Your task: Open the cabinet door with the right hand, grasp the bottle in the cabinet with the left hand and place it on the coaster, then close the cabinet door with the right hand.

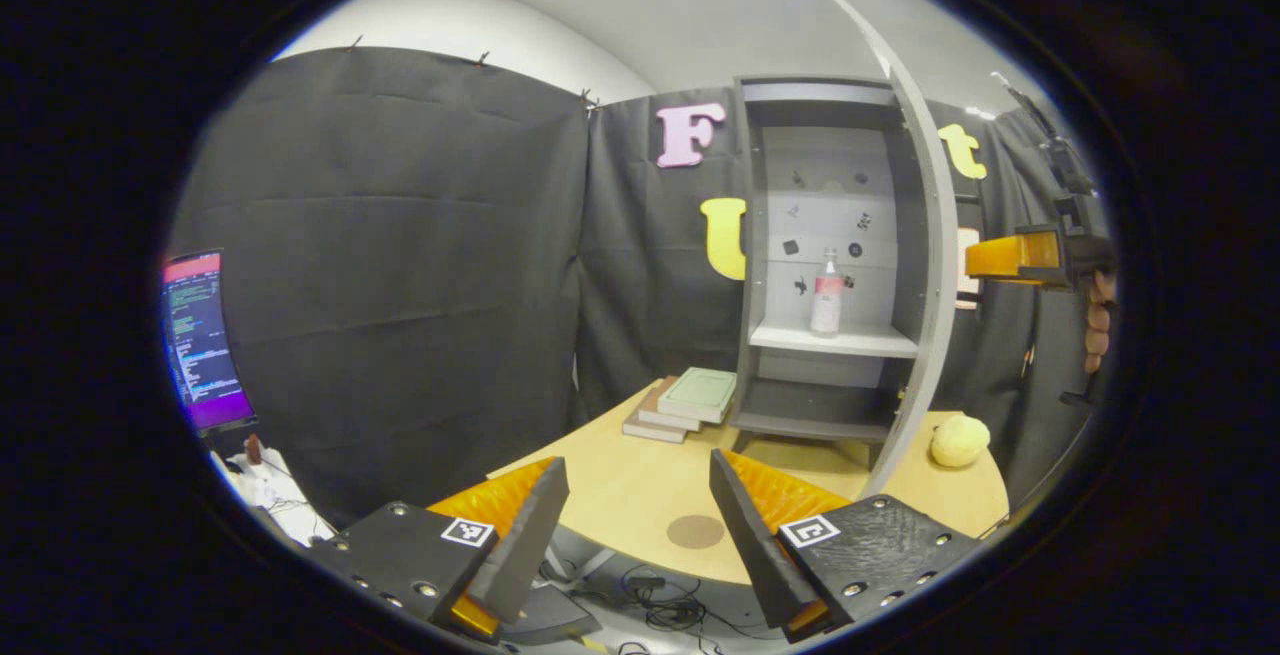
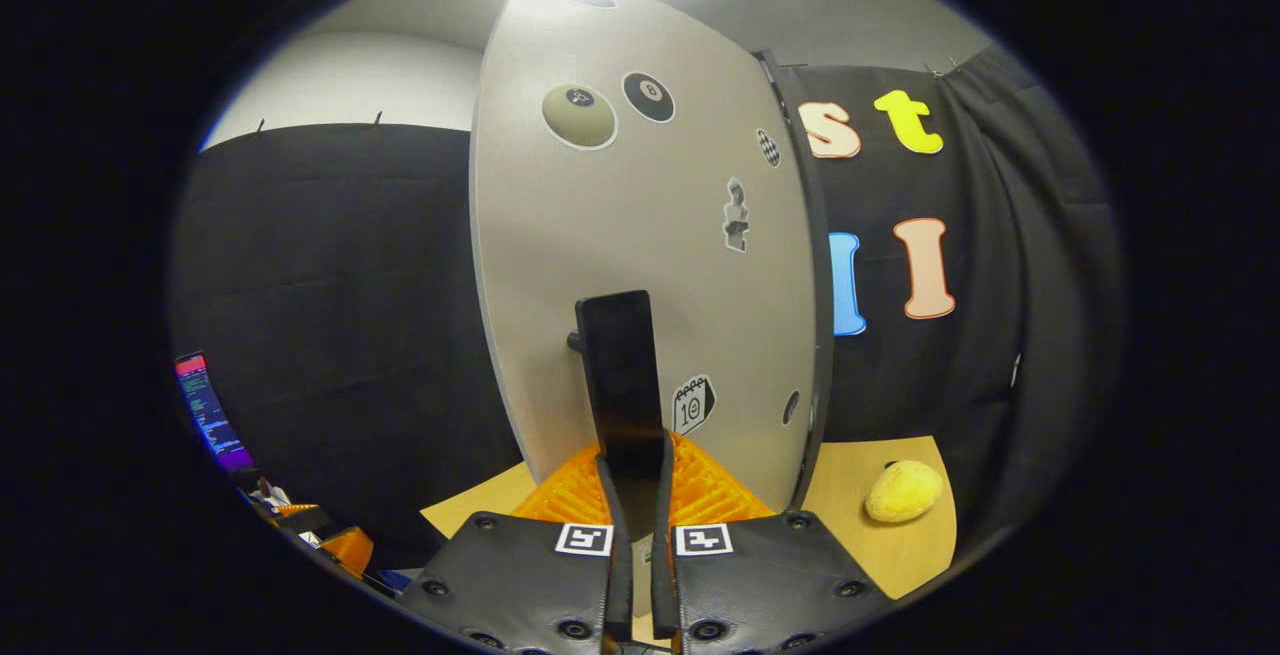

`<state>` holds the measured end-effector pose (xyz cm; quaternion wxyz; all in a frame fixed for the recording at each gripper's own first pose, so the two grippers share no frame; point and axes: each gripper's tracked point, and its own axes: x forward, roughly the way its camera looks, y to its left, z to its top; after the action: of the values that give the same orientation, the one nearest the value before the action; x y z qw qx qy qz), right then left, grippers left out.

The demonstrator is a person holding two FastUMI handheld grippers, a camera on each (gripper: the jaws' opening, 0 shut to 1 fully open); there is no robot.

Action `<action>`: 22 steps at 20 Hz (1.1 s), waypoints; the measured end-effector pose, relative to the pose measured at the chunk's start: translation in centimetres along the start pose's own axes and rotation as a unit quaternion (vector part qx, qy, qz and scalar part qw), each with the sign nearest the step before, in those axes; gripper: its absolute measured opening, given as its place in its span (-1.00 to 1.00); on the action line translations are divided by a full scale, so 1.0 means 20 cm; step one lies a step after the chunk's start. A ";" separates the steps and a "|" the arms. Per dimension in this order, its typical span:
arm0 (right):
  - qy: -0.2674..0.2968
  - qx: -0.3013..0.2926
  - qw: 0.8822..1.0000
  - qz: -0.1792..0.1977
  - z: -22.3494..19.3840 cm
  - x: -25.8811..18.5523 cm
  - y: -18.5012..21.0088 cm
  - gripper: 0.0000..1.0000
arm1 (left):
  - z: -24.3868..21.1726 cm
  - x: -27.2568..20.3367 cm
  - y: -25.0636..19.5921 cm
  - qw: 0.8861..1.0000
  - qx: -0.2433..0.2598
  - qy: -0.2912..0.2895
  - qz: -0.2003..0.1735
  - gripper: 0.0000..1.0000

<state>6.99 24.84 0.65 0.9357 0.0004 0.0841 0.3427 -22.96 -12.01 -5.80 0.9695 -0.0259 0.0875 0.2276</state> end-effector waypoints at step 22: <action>-0.045 0.053 0.958 -0.280 -0.02 -0.37 -0.51 -0.87 | 0.08 1.03 -0.54 0.957 0.062 -0.022 -0.281 0.73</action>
<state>7.98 12.29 0.77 0.9956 0.0414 0.0567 0.0622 0.29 -12.46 -7.96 0.9957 0.0160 0.0692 -0.0595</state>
